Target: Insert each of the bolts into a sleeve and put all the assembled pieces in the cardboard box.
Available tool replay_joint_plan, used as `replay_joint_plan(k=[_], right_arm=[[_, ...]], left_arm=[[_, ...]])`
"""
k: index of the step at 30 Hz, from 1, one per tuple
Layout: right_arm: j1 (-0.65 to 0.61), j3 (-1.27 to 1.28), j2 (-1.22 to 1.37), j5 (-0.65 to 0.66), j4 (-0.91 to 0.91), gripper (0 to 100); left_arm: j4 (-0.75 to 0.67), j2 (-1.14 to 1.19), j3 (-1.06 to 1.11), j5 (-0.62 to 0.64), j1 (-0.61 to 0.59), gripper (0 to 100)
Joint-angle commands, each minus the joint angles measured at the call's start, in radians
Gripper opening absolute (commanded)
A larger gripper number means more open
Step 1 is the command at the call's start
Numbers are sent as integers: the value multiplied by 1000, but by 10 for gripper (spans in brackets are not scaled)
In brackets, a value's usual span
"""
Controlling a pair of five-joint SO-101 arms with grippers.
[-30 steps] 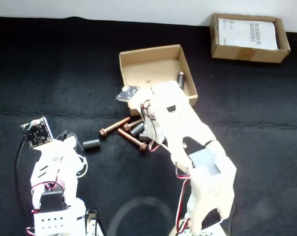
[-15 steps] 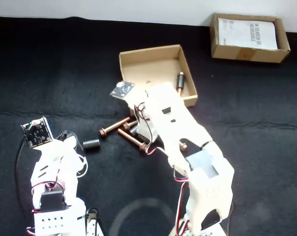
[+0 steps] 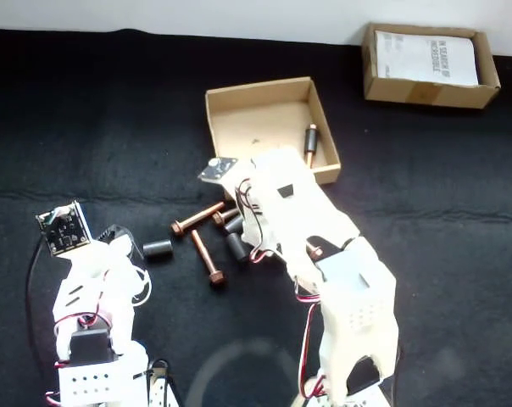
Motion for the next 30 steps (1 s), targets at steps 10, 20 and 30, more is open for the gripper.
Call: replay_joint_plan(k=[10, 20, 30], right_arm=[[19, -7, 44, 38, 19, 147], [51, -12, 36, 74, 90, 170], [111, 2, -45, 97, 117, 170]], left_arm=[[-9, -7, 18, -3, -8, 11], [-9, -7, 18, -3, -8, 11], [-9, -7, 18, -3, -8, 11]])
